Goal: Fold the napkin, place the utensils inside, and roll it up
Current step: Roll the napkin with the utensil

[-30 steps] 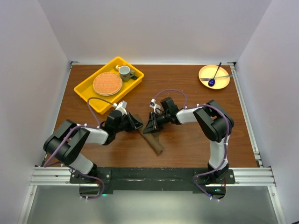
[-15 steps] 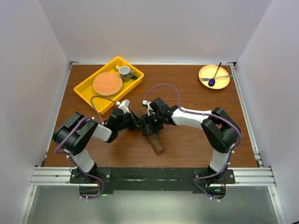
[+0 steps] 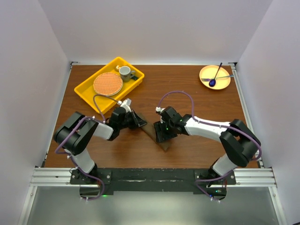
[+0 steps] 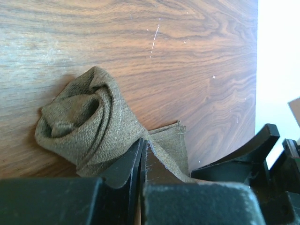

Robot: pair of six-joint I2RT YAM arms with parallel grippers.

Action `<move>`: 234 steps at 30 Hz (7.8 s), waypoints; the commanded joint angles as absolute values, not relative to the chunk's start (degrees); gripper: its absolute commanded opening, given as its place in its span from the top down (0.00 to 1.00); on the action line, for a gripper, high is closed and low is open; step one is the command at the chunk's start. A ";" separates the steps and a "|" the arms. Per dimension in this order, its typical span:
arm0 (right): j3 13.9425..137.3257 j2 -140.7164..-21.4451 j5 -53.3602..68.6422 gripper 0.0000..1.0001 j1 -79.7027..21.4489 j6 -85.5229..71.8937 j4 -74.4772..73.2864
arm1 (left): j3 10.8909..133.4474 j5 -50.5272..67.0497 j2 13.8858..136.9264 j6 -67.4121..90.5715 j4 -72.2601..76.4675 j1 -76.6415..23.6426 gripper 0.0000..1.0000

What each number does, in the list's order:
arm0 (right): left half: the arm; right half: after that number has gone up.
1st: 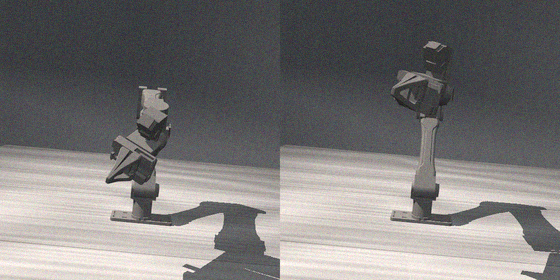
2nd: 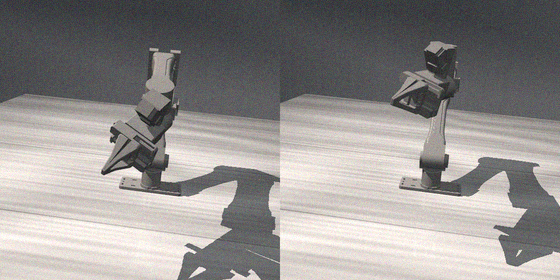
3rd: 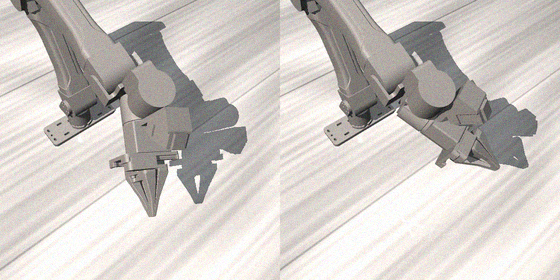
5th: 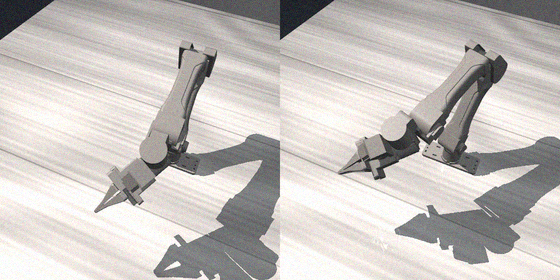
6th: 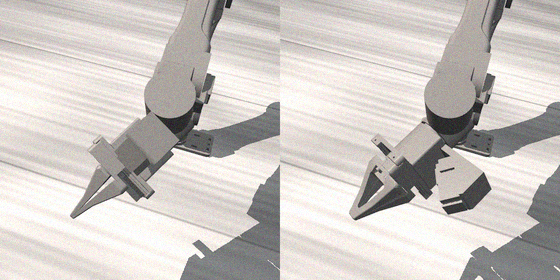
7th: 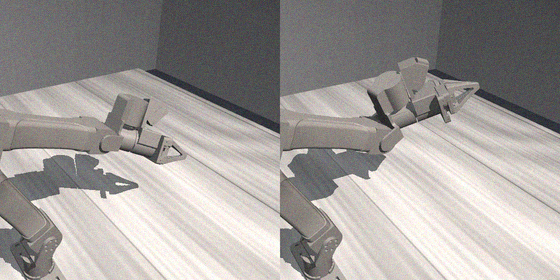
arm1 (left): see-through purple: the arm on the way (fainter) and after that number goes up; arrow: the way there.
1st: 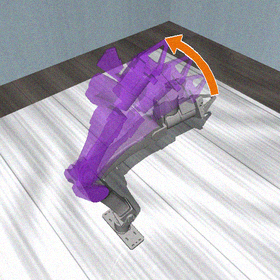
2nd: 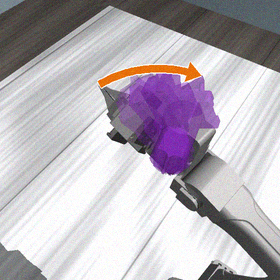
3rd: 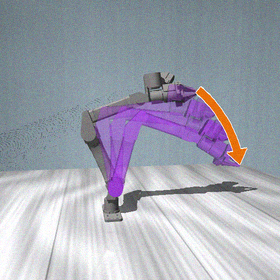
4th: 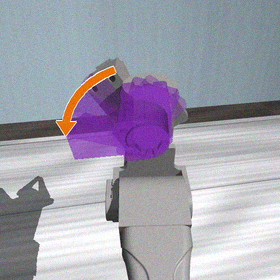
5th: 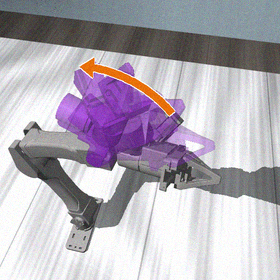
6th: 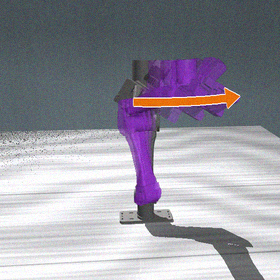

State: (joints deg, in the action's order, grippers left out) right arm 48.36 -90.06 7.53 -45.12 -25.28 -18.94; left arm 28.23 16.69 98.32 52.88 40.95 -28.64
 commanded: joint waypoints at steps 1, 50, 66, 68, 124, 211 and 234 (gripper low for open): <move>51.32 -86.40 -1.99 0.35 -48.85 -22.68 -26.19 | 29.00 11.60 99.93 48.87 27.60 -27.69 1.00; 52.21 -116.01 45.36 0.98 -39.91 -40.35 10.64 | 24.87 7.64 69.07 50.45 19.50 -27.42 0.50; 58.88 -108.20 30.60 0.61 -42.18 -27.87 -10.35 | 20.31 0.35 90.09 48.87 31.37 -26.89 0.52; 60.20 -105.48 28.40 0.53 -43.24 -25.58 -15.02 | 19.78 0.35 89.65 49.22 31.82 -26.89 0.52; 61.97 -106.27 -1.54 0.95 -58.04 -21.08 -11.18 | 30.93 2.30 70.94 46.42 7.92 -25.14 0.45; 63.90 -104.59 -28.12 0.24 -63.37 -8.17 -13.19 | 39.99 15.82 99.14 45.70 15.56 -27.25 0.48; 58.71 -106.87 -30.50 0.58 -58.45 -4.22 -9.06 | 40.34 19.25 98.79 44.38 15.47 -26.89 0.47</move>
